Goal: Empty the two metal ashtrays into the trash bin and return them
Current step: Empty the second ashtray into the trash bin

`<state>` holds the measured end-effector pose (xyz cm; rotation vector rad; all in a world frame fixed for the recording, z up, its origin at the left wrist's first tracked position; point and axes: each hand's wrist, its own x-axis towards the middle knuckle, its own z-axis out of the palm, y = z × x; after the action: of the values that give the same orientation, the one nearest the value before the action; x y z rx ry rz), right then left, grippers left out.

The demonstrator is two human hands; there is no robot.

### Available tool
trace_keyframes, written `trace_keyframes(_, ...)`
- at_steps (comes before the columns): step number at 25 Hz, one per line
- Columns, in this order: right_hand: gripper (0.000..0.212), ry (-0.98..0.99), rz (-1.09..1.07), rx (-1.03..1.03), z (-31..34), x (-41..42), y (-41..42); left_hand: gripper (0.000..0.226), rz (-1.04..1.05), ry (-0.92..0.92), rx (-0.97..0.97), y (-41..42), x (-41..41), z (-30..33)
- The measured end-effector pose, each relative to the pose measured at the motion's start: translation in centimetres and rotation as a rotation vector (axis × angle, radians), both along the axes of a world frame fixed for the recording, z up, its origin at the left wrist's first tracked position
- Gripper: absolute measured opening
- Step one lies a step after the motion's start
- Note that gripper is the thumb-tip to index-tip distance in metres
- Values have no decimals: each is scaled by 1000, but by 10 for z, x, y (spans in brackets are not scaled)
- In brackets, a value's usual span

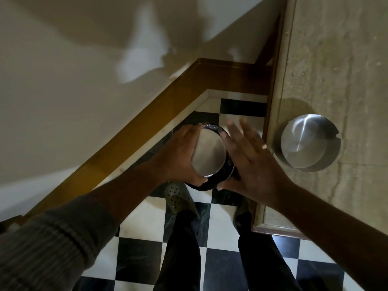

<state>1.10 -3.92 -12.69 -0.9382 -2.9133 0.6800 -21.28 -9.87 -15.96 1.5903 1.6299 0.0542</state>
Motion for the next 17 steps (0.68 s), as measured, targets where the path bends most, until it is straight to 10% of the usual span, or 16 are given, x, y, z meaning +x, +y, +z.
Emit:
trace_keyframes(4, 122, 300, -101, 127, 36, -18, 3, 144, 100, -5, 88, 1, -6, -7)
trace_keyframes(10, 141, -359, 386, -36, -26, -27, -15, 138, 187, -39, 178, 1, 4, -10)
trace_keyframes(17, 126, 179, 56, 154, 14, -28, -4, 131, 157, -50, 240, -4, 1, -33)
